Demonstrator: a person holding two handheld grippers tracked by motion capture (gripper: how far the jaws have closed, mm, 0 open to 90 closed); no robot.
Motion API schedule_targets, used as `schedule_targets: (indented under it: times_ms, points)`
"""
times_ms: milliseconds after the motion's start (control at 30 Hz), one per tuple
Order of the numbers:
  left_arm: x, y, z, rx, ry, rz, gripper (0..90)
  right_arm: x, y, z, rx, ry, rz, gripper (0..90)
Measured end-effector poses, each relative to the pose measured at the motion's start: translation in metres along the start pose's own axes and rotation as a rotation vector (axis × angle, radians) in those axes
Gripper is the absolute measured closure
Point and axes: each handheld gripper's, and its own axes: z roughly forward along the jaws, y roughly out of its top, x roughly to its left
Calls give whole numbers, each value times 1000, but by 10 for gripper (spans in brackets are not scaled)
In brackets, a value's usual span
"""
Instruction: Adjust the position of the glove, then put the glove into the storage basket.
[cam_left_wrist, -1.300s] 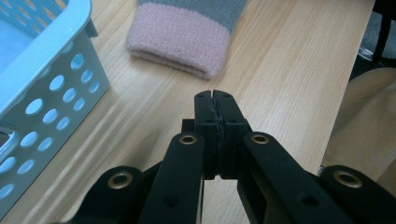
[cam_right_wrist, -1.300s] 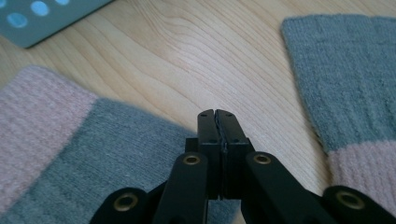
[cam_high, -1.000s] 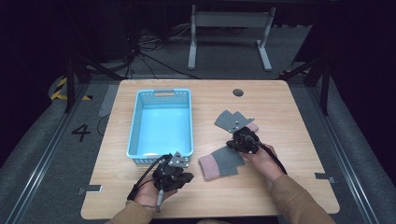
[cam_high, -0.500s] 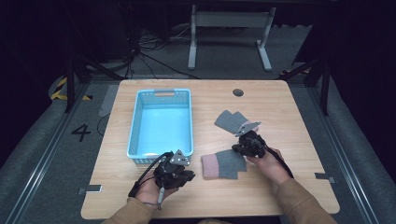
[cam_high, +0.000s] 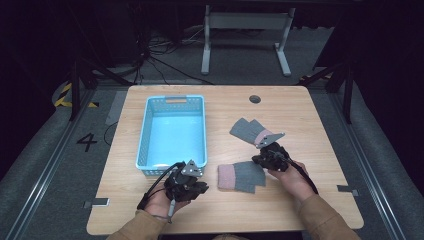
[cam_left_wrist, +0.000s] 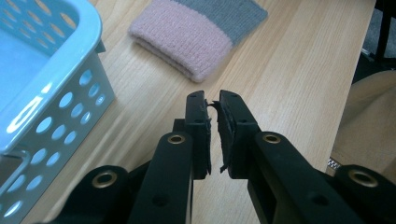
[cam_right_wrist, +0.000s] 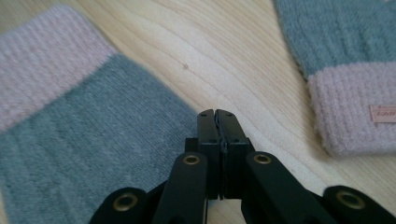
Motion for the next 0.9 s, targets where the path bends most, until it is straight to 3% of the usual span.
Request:
schedule_targets:
  times_ms: [200,600,900]
  points:
    - [1,3,0,-8,-6,5,819,6,2,-18,-51,29,6,900]
    - [2,7,0,-20,-15,21,764,-10,-3,-50,-127,8,85,900]
    - [3,6,0,-18,-8,20,757,-23,8,-56,-124,-5,91,900]
